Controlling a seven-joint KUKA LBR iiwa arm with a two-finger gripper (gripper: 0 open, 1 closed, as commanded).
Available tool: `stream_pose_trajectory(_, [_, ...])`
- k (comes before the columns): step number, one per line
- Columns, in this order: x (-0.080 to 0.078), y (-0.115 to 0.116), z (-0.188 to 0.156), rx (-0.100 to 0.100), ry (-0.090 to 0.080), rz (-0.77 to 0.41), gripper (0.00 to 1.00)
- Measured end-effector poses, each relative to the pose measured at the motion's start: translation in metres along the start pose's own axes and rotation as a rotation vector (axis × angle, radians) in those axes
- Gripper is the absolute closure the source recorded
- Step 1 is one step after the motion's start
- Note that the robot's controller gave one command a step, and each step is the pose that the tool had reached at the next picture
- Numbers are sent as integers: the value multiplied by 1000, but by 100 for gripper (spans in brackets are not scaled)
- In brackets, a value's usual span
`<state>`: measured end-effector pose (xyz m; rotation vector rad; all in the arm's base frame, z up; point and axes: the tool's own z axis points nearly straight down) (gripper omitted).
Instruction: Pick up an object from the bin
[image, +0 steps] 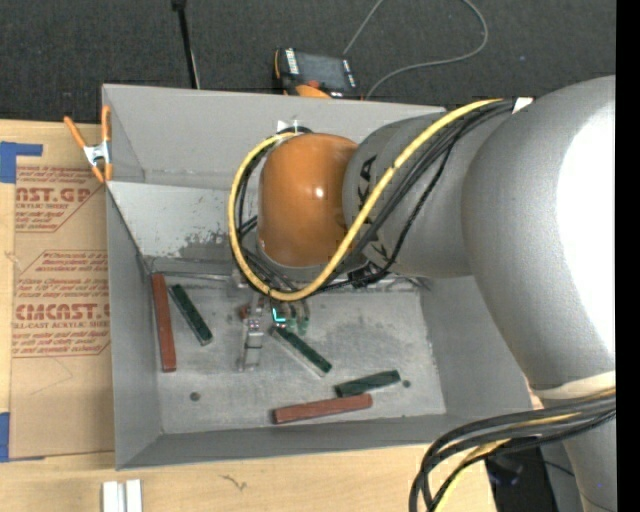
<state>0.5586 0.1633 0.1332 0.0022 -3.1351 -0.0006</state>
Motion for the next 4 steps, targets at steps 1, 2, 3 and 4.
stream_pose_trajectory(1, [-21, -53, 59, 2, -3, 96, 0])
stream_pose_trajectory(2, [-24, -72, 64, 1, -7, 51, 0])
stream_pose_trajectory(3, [-25, -71, 62, -1, -10, 52, 100])
stream_pose_trajectory(4, [-25, -81, -82, -1, -17, 18, 100])
